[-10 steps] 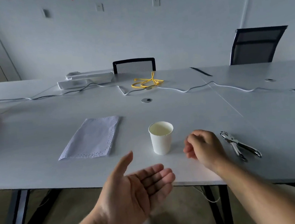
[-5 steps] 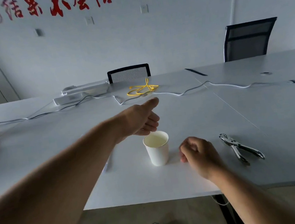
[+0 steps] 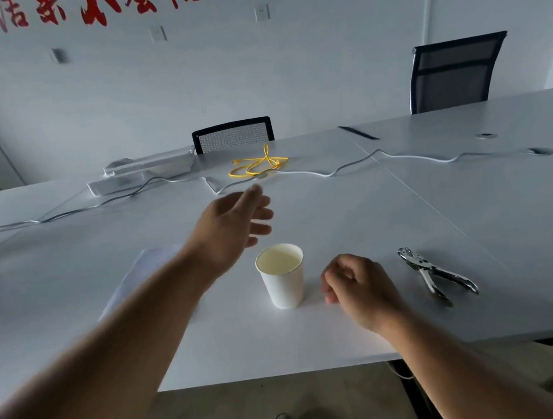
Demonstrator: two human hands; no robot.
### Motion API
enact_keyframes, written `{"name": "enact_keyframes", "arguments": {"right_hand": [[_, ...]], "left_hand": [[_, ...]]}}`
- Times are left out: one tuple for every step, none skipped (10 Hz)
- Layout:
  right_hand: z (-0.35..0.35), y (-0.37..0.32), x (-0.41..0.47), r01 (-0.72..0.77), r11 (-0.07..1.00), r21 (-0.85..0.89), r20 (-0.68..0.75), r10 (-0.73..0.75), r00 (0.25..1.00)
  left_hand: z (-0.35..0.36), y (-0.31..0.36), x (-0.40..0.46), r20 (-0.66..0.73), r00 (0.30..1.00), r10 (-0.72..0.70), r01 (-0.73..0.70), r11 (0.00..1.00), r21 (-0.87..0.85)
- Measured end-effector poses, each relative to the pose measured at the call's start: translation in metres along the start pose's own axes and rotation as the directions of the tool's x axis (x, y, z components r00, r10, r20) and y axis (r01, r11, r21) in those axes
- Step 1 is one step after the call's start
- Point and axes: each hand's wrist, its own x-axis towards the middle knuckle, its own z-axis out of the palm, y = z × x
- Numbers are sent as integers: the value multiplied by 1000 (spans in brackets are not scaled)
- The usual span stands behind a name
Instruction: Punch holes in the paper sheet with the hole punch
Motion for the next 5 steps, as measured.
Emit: {"name": "enact_keyframes", "arguments": {"right_hand": [[-1, -4, -3, 7, 998, -59, 20, -6, 1000], [-4, -10, -8, 9, 994, -106, 27, -6, 1000], [-12, -15, -12, -6, 995, -95, 33, 9, 999], [-19, -26, -18, -21, 999, -24, 24, 22, 999], [-1, -29, -26, -140, 980, 144, 30, 137, 990]], "left_hand": [[5, -44, -37, -164, 986, -39, 8, 983, -185], [7, -74, -60, -214, 976, -38, -4, 982, -191], [-5, -73, -71, -318, 942, 106, -137, 988, -76], [-14, -55, -64, -323, 924, 205, -225, 974, -27], [-11, -62, -50, -437, 897, 59, -69, 998, -7]]}}
